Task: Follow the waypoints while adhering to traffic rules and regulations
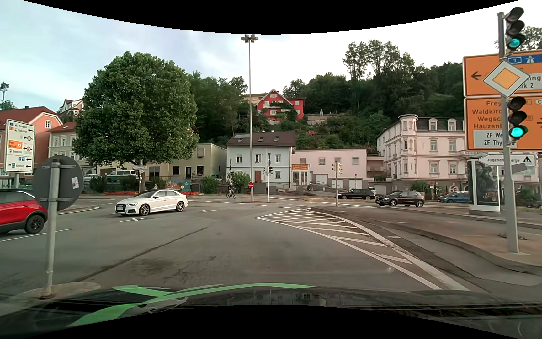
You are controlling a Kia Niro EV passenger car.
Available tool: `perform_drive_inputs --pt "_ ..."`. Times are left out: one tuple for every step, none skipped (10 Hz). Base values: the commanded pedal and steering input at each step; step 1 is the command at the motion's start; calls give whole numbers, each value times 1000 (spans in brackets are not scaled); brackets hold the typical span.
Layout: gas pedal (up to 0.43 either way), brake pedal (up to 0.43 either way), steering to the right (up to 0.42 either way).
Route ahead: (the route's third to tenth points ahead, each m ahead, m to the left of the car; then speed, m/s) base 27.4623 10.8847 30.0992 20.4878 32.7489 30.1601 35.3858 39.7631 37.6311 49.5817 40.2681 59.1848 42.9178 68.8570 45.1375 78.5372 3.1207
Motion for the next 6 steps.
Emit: perform_drive_inputs --pt "311 0 -122" --pt "299 0 -131" --pt "260 0 -135" --pt "220 0 -136" --pt "220 0 -136" --pt "220 0 -136"
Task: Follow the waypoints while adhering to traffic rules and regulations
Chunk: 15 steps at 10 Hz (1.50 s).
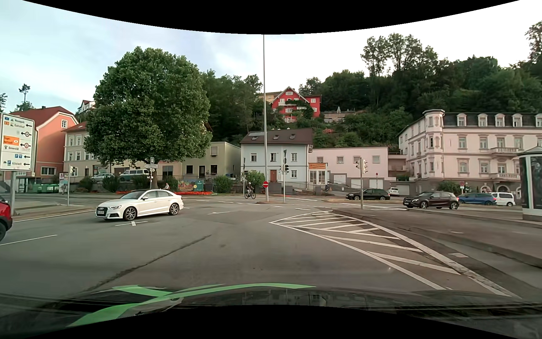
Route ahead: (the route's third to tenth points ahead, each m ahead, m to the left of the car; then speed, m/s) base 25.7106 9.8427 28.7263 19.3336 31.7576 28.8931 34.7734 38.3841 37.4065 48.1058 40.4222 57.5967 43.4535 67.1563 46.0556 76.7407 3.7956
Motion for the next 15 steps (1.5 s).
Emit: perform_drive_inputs --pt "220 0 -137" --pt "220 0 -136" --pt "220 0 -136" --pt "220 0 -136" --pt "209 0 -136" --pt "189 0 -134" --pt "169 0 -133" --pt "169 0 -133" --pt "169 0 -133" --pt "169 0 -132" --pt "169 0 -133" --pt "169 0 -141" --pt "169 0 -155" --pt "169 0 -157" --pt "169 0 -157"
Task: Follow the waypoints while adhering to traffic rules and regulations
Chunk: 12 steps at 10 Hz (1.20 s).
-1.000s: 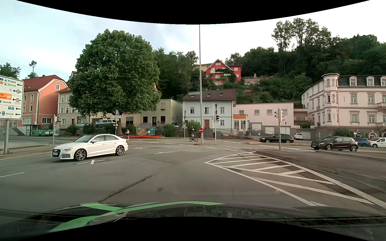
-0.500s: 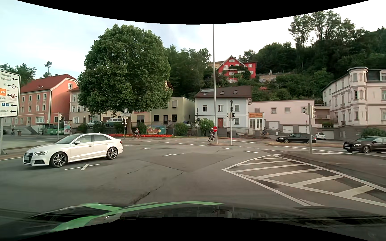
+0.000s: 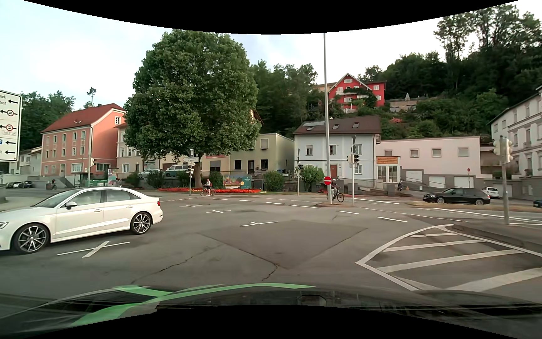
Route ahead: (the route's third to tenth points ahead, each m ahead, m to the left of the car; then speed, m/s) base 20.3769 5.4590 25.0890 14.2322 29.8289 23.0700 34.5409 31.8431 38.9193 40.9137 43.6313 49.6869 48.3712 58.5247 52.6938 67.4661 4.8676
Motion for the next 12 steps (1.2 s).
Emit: perform_drive_inputs --pt "169 0 -158" --pt "169 0 -159" --pt "169 0 -158" --pt "169 0 -156" --pt "169 0 -155" --pt "169 0 -156" --pt "169 0 -158" --pt "169 0 -165" --pt "169 0 -168" --pt "177 0 -169" --pt "177 0 -170" --pt "189 0 -174"
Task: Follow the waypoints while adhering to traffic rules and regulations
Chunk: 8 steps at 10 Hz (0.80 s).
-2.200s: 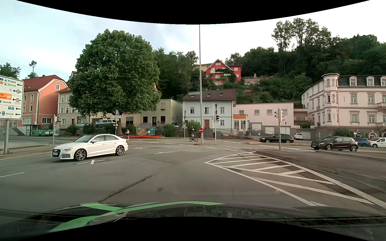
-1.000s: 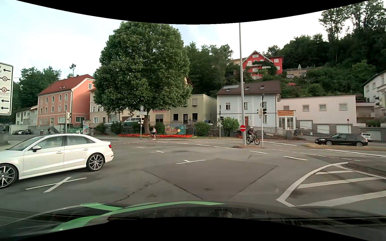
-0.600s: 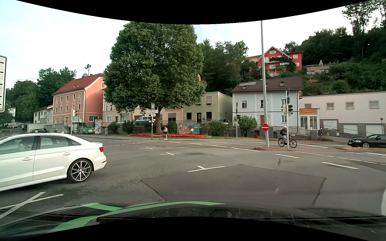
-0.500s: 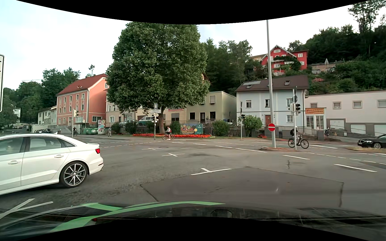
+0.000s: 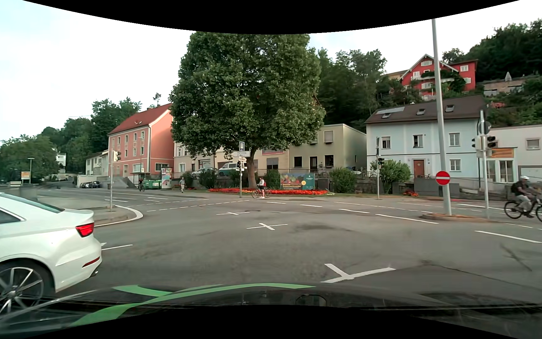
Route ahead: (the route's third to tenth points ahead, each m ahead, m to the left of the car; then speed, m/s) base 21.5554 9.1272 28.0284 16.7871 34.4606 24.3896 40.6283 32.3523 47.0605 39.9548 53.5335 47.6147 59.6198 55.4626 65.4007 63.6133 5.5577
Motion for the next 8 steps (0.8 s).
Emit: perform_drive_inputs --pt "189 0 -179" --pt "197 0 -183" --pt "197 0 -184" --pt "197 0 -181" --pt "209 0 -176" --pt "209 0 -170" --pt "209 0 -169" --pt "209 0 -169"
